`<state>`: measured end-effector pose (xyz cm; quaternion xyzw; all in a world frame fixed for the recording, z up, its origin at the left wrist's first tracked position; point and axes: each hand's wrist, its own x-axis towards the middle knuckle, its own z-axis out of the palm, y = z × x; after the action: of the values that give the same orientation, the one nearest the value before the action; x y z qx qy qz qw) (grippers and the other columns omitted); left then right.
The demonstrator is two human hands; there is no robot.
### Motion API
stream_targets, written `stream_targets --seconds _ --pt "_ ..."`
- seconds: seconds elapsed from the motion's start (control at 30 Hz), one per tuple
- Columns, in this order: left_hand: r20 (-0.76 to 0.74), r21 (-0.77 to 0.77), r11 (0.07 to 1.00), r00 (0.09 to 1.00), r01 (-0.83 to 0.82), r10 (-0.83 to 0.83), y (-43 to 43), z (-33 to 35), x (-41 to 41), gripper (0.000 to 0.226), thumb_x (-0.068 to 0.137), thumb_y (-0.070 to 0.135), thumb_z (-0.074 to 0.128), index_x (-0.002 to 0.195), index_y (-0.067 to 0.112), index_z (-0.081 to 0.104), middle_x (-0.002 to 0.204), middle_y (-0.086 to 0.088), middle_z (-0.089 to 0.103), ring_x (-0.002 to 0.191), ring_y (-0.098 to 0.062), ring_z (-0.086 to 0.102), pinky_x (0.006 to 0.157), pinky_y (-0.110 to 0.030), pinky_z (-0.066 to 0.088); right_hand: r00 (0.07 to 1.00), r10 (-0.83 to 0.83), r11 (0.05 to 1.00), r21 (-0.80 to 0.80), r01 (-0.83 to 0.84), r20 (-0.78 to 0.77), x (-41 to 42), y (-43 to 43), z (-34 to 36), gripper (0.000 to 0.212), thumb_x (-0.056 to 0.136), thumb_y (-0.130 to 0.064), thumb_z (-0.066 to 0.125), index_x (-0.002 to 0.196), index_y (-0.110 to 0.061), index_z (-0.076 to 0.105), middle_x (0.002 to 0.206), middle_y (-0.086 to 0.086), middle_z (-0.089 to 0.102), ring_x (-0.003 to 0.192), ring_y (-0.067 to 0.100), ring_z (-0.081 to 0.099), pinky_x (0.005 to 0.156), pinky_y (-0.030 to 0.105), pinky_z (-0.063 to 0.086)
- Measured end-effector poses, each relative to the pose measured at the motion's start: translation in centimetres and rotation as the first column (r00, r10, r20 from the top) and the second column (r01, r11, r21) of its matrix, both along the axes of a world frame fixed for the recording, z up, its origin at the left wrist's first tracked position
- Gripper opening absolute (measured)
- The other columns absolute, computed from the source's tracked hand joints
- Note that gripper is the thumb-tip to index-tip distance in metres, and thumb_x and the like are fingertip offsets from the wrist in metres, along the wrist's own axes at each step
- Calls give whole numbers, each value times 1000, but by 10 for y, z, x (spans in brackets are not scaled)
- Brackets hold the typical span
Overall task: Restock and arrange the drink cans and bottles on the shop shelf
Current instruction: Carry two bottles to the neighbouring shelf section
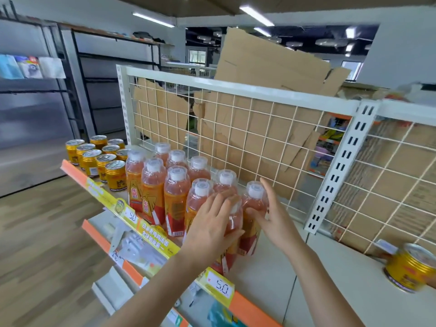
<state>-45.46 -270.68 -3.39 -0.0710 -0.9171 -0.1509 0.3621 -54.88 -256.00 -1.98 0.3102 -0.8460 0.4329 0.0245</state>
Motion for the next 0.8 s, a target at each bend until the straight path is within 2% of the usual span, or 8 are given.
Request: stream_targets --seconds 0.07,0.13,0.2,0.3,0.4,0.53,0.7,0.8 --pt "-34 -13 999 999 -34 33 3 -1 2 52 80 27 60 127 12 44 130 -6 51 128 -23 41 106 -34 32 998 -32 997 68 36 -57 10 10 0 81 86 -38 60 148 -32 8 145 -9 38 125 5 44 95 13 33" --pt "-34 -28 998 998 -61 60 9 -2 7 47 84 23 52 128 11 45 130 -8 52 130 -26 40 108 -37 29 993 -56 990 125 69 -103 21 28 0 81 88 -43 57 149 -30 6 152 -9 26 137 8 31 102 20 27" --pt "-3 -67 996 998 -63 63 14 -3 13 48 84 20 46 130 9 46 132 -10 51 131 -30 39 109 -40 25 988 -83 982 159 104 -133 33 51 1 75 89 -44 54 149 -30 11 153 -12 24 138 7 27 105 23 26" --pt "43 -104 995 999 -8 13 26 1 24 47 85 27 41 127 9 50 135 -9 49 130 -27 37 110 -38 21 965 -164 962 185 202 -203 53 92 2 63 90 -45 54 145 -29 27 147 -13 35 133 7 35 102 27 33" --pt "68 -75 996 996 56 -51 47 8 37 40 86 31 41 116 10 57 127 -6 54 114 -22 44 96 -29 29 918 -275 928 171 331 -285 78 139 3 52 90 -45 54 137 -28 40 137 -11 48 125 12 46 92 30 39" --pt "104 -83 990 989 114 -105 76 3 48 41 82 35 42 118 17 53 117 -5 58 109 -20 46 91 -28 32 835 -440 851 143 505 -330 119 209 -2 47 89 -37 58 134 -27 45 132 -10 53 119 15 51 88 32 43" --pt "161 -90 978 972 186 -170 121 -7 59 48 84 43 39 120 15 56 128 -4 55 115 -22 47 93 -45 44 737 -588 756 97 647 -334 178 292 -14 50 88 -34 61 133 -17 48 124 3 59 110 25 57 85 34 45" --pt "198 -89 966 955 242 -221 154 -10 62 51 84 46 38 122 16 55 131 -4 54 116 -27 51 96 -46 40 668 -675 675 103 730 -314 217 334 -17 50 87 -32 62 133 -16 48 124 7 59 97 29 61 76 36 48"
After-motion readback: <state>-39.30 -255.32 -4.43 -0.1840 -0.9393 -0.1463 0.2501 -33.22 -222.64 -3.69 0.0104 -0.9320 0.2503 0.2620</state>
